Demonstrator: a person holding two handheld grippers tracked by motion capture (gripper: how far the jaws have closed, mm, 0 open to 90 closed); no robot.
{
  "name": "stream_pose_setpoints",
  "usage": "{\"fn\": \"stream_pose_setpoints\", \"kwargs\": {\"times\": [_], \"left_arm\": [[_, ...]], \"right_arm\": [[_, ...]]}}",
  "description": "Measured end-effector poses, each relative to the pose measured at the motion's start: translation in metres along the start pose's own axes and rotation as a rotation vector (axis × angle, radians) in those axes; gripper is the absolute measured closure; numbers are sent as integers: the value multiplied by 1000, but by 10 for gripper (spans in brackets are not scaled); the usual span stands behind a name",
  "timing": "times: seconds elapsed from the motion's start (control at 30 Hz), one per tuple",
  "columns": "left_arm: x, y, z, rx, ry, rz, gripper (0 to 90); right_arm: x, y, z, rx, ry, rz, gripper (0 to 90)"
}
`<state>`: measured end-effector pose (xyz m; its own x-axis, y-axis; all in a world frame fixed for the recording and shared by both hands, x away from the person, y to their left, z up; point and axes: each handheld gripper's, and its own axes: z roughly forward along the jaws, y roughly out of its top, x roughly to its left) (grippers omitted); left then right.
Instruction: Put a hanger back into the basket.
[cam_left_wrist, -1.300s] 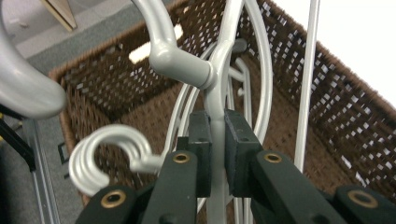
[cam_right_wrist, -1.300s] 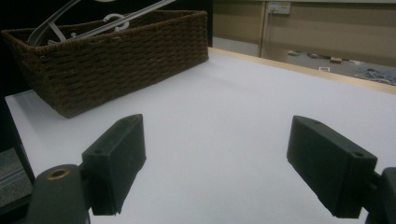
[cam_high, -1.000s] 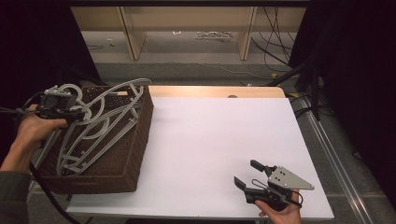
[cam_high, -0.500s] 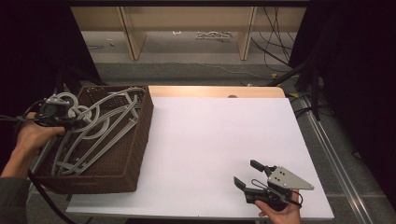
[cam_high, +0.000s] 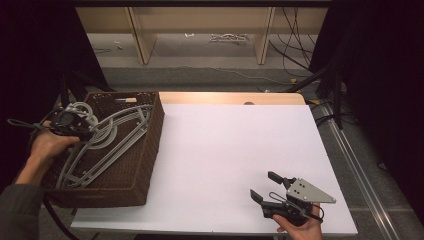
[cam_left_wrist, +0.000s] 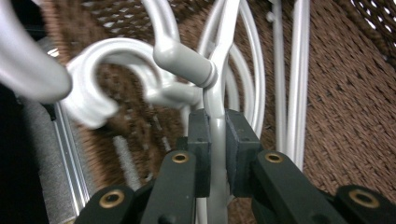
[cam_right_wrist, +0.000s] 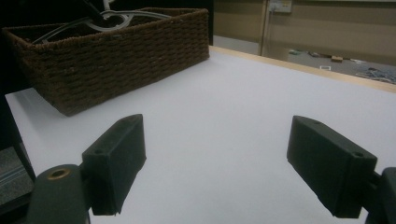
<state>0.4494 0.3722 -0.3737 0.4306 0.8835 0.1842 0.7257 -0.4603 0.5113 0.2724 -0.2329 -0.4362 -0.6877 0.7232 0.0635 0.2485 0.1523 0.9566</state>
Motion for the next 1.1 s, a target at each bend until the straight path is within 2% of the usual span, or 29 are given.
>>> {"fn": "stream_pose_setpoints", "kwargs": {"times": [0.03,0.07,0.1,0.17,0.23,0.27,0.33,0.43,0.53,0.63,0.73,0.9,0.93,0.97,1.07,1.1], "left_arm": [[-3,2,3,12,4,12,821],[-4,3,7,33,26,10,823],[-4,3,7,33,26,10,824],[0,0,10,35,15,-16,822],[0,-3,14,27,33,-35,819],[0,-3,16,33,47,-35,817],[-3,-6,22,46,80,-16,812],[-4,-7,27,57,91,-21,811],[-1,-8,26,49,79,-46,814],[-3,-11,28,28,103,-53,813],[-1,-13,26,16,72,-72,807],[0,-15,25,0,71,-76,806],[-1,-15,25,2,68,-92,807],[-1,-16,25,-18,58,-133,805],[-1,-15,26,-15,70,-118,804],[-3,-15,28,-13,75,-112,804]], "right_arm": [[0,0,0,0,0,0,204],[1,0,1,-4,13,7,205],[1,0,1,-4,13,7,205],[0,0,1,-8,13,8,205],[0,0,-1,8,10,2,205],[0,0,1,-9,14,7,205],[1,0,1,-5,14,7,205],[1,0,1,-4,14,6,205],[1,0,1,-7,14,7,205],[1,0,0,-6,15,7,205],[1,0,1,-5,16,6,205],[1,0,0,-5,13,8,205],[1,0,1,-6,13,7,205],[1,0,0,0,11,5,205],[1,0,1,7,6,0,205],[1,0,2,-5,19,6,205]]}}
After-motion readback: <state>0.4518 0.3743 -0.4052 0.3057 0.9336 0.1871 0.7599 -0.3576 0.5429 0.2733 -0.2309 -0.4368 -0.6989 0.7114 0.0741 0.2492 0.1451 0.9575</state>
